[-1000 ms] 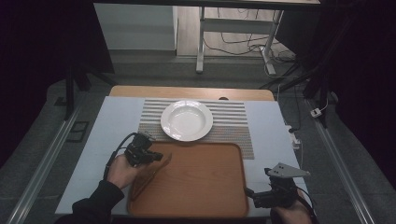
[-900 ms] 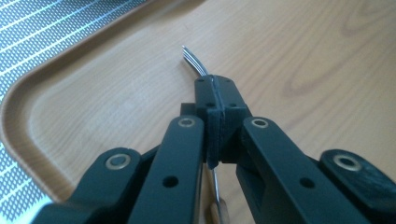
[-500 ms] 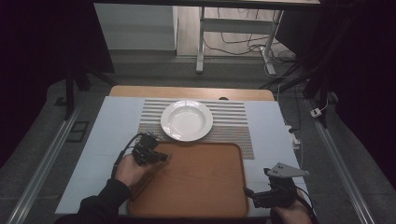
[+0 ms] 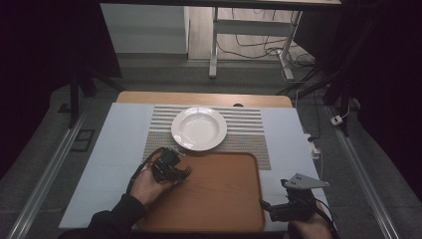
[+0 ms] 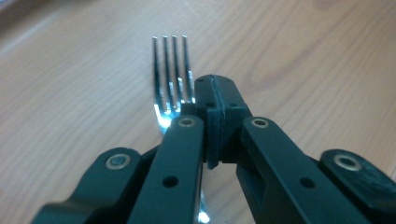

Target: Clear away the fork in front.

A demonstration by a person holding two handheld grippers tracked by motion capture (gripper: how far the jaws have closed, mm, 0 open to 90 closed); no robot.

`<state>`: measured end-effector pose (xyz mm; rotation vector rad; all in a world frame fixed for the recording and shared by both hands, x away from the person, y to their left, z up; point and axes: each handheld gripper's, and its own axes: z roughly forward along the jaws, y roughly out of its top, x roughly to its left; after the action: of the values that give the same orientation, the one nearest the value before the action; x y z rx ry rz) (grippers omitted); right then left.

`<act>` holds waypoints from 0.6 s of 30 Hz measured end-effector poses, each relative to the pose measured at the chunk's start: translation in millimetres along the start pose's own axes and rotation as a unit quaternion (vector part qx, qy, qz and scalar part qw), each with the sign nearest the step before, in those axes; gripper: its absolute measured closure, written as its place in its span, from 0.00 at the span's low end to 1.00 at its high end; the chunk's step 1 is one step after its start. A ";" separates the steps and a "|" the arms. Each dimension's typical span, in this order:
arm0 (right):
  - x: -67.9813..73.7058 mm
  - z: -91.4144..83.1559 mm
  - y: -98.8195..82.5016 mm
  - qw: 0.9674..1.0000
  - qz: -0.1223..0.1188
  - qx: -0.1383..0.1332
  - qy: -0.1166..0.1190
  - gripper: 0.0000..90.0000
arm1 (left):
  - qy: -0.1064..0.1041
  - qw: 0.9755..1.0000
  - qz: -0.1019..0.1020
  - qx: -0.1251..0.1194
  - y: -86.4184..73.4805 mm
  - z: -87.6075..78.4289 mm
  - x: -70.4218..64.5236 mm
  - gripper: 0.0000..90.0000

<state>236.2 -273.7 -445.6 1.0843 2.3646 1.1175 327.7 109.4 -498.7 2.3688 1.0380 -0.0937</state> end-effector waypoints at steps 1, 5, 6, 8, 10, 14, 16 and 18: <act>0.0 0.0 0.0 1.000 0.000 0.000 0.000 0.00 | -0.002 1.000 0.004 0.003 -0.3 1.6 -2.1 0.98; 0.1 -0.3 0.0 1.000 0.001 -0.001 0.000 0.00 | -0.003 1.000 0.016 0.019 -3.3 8.3 -10.9 0.98; 0.1 -0.4 -0.1 1.000 0.001 0.000 0.000 0.00 | -0.003 1.000 0.019 0.023 -4.7 9.5 -12.4 0.98; 0.0 -0.6 -0.1 1.000 0.000 -0.001 0.000 0.00 | 0.001 0.999 0.021 0.028 -7.2 11.3 -14.3 0.98; -0.1 -0.6 -0.1 1.000 0.000 -0.001 0.001 0.00 | 0.008 0.999 0.020 0.032 -9.6 12.1 -13.6 0.98; -0.1 -0.5 0.0 1.000 0.000 -0.001 0.002 0.00 | 0.007 1.000 0.008 0.029 -12.7 11.0 -7.8 0.98; -0.1 -0.4 0.0 1.000 0.000 -0.001 0.001 0.00 | 0.015 0.999 0.005 0.028 -13.7 9.2 -4.6 0.98; -0.1 -0.6 -0.1 1.000 0.000 -0.002 0.001 0.00 | 0.015 1.000 -0.004 0.026 -15.3 7.2 0.3 0.98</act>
<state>235.9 -274.2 -445.3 1.0833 2.3642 1.1233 318.4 114.4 -511.8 2.4199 1.0704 -0.0880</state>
